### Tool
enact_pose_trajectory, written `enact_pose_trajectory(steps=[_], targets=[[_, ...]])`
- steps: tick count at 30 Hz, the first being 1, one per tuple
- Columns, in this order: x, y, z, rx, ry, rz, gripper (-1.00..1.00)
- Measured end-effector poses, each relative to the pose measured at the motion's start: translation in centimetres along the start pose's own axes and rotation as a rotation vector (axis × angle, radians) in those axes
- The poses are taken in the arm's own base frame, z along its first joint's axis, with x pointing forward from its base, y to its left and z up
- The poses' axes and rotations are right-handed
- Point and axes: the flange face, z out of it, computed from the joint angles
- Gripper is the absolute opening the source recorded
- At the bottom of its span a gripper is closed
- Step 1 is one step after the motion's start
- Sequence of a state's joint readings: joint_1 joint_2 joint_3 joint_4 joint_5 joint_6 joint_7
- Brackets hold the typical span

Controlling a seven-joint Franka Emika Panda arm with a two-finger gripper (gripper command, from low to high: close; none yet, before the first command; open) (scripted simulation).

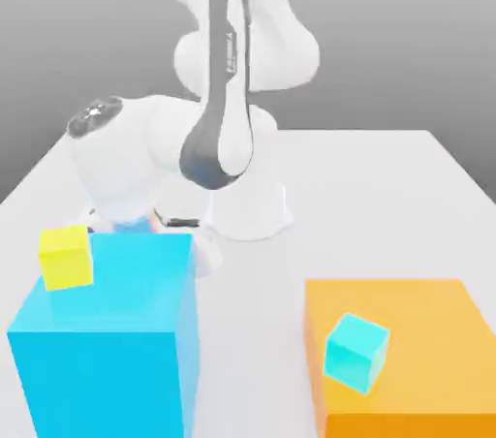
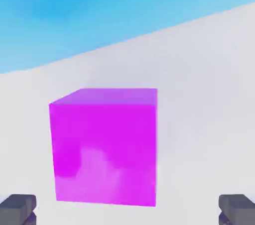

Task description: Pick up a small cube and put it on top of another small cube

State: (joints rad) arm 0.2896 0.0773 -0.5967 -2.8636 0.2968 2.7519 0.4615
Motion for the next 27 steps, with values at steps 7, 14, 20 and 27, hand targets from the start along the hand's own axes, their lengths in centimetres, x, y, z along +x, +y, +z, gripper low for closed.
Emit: enact_pose_trajectory(steps=[7,14,20,27], targets=[[0.5,-0.6,-1.5,0.054,0.156,0.007,0.00],[0.8,-1.2,2.6,0.055,0.167,-0.011,-1.00],[0.8,-1.2,3.0,0.056,0.164,-0.011,-1.00],[-0.1,-1.0,-2.1,0.057,0.162,-0.012,-1.00]])
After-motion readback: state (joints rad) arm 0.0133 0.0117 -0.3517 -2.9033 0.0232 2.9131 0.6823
